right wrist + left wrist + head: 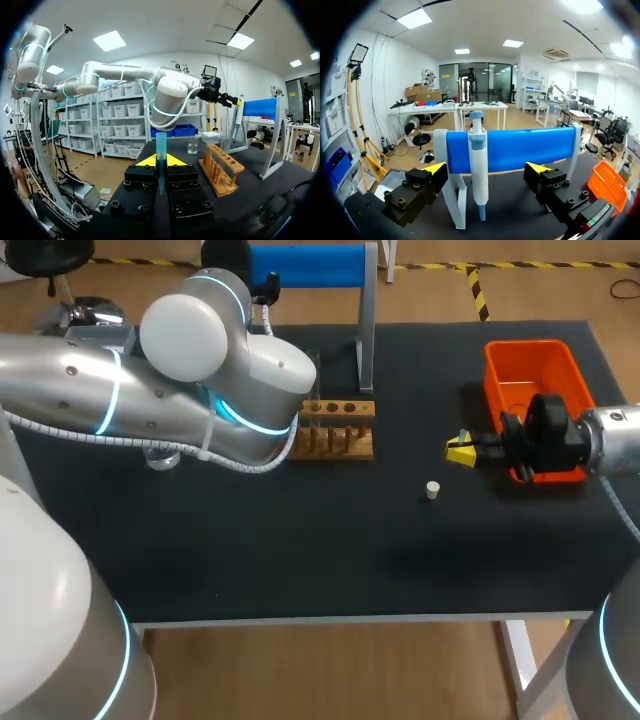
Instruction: Invert the test tube, pick up the pipette, mount the tip to pipette, aspirate from beaker and dispense into the tube, eject the tip, return the pipette, and cap with the stopper.
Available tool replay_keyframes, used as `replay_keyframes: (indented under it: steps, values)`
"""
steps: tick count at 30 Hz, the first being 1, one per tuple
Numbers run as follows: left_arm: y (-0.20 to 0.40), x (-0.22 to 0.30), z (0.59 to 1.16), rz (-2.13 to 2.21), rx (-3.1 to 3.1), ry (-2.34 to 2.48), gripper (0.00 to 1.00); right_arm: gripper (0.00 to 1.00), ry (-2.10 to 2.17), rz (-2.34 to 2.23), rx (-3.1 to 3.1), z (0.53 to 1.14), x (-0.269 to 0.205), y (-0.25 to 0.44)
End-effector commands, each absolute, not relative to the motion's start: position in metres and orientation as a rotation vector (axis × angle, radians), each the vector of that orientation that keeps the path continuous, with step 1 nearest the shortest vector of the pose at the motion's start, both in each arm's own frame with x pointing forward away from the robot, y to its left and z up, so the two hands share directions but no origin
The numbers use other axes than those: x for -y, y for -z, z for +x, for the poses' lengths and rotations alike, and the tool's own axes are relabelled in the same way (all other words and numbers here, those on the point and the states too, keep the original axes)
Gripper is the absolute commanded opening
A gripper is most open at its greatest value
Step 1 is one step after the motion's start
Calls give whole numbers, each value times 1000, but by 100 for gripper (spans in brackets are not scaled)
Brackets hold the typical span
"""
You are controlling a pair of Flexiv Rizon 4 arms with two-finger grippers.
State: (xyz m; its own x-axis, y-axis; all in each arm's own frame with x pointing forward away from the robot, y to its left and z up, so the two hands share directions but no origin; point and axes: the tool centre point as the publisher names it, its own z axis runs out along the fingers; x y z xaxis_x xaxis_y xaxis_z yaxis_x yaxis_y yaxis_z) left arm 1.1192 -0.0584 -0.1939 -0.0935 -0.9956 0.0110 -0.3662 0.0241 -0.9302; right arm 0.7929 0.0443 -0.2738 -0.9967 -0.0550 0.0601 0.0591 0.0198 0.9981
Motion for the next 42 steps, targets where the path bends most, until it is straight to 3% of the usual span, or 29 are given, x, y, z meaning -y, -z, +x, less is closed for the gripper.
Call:
replay_keyframes:
  steps: [1,3,5,10,42]
  values:
    - [199,61,1127,-1421,-1554,1076,100,0,2143,-3,2184,793,-44,274]
    - [200,62,1130,-1419,-1556,1077,100,0,2143,-3,2184,793,-44,274]
    - [202,63,1132,-1417,-1560,1078,87,0,2143,-3,2184,793,-44,274]
    - [206,62,1139,-1417,-1567,1073,76,0,2143,-3,2184,793,-44,274]
    - [205,53,1168,-1408,-1539,1083,71,0,2143,-3,2184,793,-44,274]
